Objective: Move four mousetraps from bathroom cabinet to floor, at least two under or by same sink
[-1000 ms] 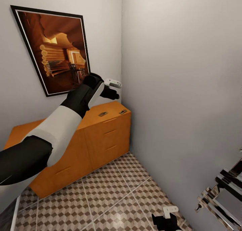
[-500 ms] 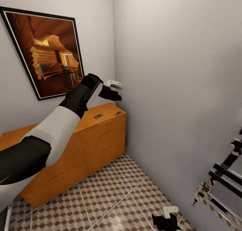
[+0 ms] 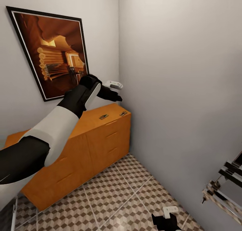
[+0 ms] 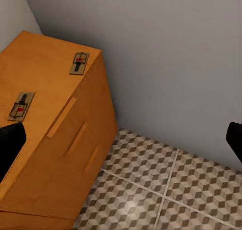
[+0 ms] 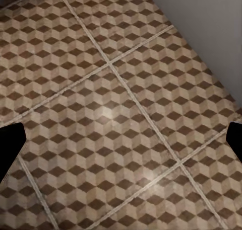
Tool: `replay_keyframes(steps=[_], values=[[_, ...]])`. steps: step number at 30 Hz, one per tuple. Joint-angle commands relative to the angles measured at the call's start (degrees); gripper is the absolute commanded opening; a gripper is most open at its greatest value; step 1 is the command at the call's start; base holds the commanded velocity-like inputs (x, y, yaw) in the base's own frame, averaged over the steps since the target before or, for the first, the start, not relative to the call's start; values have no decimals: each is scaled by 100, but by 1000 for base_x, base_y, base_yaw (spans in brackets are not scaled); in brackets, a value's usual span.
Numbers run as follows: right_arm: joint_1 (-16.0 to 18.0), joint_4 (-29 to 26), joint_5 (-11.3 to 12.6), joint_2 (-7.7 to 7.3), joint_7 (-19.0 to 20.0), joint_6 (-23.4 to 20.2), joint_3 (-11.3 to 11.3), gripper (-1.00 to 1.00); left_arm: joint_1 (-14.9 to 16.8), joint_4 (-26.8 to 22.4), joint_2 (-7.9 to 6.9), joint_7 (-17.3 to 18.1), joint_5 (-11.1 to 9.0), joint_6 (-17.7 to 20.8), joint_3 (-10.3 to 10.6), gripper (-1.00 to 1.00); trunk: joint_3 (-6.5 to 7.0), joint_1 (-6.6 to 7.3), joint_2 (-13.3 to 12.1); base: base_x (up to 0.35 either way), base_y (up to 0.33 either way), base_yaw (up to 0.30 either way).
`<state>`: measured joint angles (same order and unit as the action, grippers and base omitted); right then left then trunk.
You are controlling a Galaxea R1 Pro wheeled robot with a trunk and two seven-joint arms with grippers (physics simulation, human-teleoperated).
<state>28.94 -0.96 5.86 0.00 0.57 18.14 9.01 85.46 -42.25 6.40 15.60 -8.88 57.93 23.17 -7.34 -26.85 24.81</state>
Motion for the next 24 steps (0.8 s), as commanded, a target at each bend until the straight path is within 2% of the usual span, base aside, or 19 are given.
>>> replay_keyframes(steps=[1,14,24], values=[[6,8,61,0,4,23,48,100,6,-3,-5,-19,-43,23,12,100,-12,-3,11,0,278,-3],[6,8,59,0,-2,23,48,100,-25,2,-7,-6,-43,17,12,100,-11,-3,11,42,277,-1],[6,10,59,0,13,23,48,100,-112,-9,0,2,-43,8,18,100,-1,-3,11,49,54,-41]])
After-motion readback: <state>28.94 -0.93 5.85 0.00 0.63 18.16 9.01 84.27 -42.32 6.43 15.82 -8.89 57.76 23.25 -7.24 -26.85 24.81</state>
